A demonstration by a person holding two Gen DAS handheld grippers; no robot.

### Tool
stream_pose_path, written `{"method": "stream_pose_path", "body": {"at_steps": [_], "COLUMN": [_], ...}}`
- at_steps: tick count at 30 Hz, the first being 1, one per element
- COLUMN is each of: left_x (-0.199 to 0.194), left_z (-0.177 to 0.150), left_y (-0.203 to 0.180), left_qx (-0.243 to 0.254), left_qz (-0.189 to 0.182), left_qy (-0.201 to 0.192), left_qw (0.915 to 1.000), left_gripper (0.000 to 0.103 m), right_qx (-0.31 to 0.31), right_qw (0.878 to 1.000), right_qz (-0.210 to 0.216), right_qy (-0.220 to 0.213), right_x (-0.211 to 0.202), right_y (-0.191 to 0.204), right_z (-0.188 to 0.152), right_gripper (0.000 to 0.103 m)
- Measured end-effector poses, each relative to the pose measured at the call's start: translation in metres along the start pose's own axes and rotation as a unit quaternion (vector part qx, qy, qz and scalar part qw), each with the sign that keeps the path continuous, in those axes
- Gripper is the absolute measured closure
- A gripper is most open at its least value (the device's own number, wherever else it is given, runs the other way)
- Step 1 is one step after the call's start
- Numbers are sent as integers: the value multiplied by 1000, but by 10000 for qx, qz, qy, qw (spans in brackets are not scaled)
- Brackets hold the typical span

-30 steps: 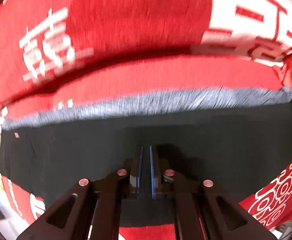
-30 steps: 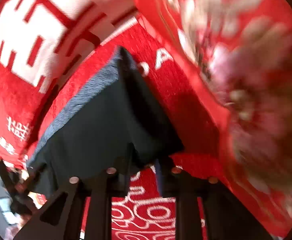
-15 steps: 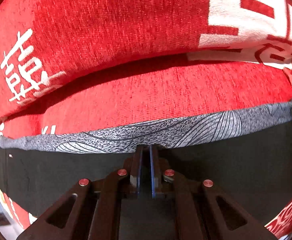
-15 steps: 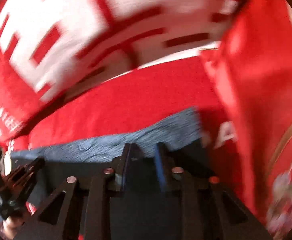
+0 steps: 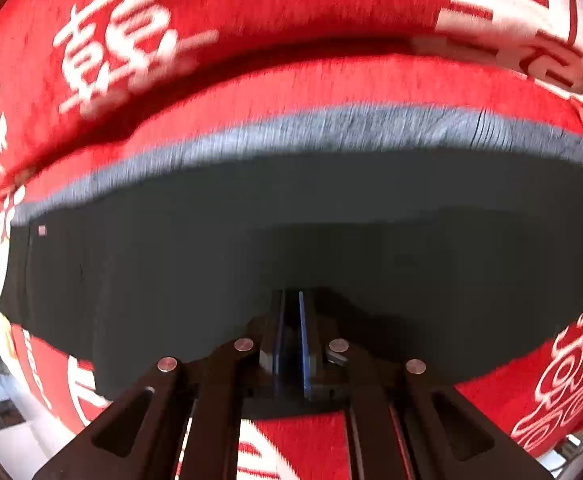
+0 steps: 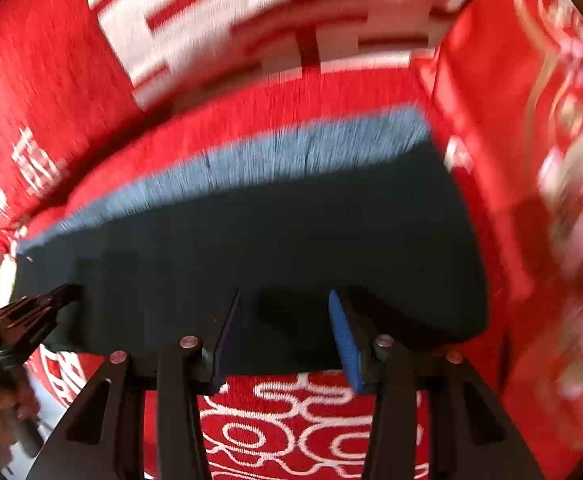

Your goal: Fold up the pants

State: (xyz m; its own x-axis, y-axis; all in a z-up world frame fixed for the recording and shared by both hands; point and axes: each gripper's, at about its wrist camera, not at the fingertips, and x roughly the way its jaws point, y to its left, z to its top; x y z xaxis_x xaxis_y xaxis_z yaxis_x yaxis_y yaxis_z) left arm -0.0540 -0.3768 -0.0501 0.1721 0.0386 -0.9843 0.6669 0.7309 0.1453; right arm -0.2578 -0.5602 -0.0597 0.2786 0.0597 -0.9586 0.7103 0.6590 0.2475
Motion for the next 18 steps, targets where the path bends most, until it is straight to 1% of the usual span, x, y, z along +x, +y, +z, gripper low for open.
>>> {"method": "stream_pose_path", "body": {"at_steps": [1,2,3,4,5,7,8,9,10,11,12,13,14,15,18], "left_x": [-1,-3,-3,-4,-4,-2,-2,-3,-3,-4,-6,-11,-15,-17,-19], "left_z": [-5,-8,-11,-14,-16,-23,-24,-25,-27,-21,-27,-29,-32,-30,-37], "left_y": [0,0,1,2,5,14,18,24,29,34,49,55,65,63,87], "left_qx": [7,50,62,49,16,-145,-205,-275,-330,-405,-499,-537,-523,-510,-383], "left_qz": [8,7,-28,-56,-121,-330,-417,-495,-563,-667,-775,-840,-1000,-1046,-1125], "left_qy": [-83,-136,-190,-226,-251,-254,-248,-235,-219,-235,-321,-401,-439,-438,-385], "left_qw": [10000,9999,9998,9997,9996,9990,9986,9981,9976,9967,9952,9942,9926,9922,9922], "left_gripper": [95,95,95,95,95,95,95,86,48,25,6,6,6,6,6], "right_qx": [-8,-26,-26,-48,-132,-409,-512,-562,-599,-651,-665,-592,-370,-185,313], "right_qw": [9999,9996,9994,9992,9994,9989,9982,9976,9972,9967,9964,9968,9978,9983,9961], "right_qz": [6,151,292,370,319,223,243,296,275,214,129,105,200,325,797], "right_qy": [-123,-220,-208,-163,-96,88,182,282,360,428,500,525,503,450,195], "right_x": [1,1,3,8,11,17,21,23,27,30,34,30,25,21,10], "right_y": [1,3,4,5,11,23,28,31,35,38,42,45,46,47,65], "right_z": [-4,-7,-7,-6,-3,-1,1,2,3,4,9,9,11,11,4], "right_gripper": [43,36,25,21,21,10,7,4,3,3,3,3,3,3,3]}}
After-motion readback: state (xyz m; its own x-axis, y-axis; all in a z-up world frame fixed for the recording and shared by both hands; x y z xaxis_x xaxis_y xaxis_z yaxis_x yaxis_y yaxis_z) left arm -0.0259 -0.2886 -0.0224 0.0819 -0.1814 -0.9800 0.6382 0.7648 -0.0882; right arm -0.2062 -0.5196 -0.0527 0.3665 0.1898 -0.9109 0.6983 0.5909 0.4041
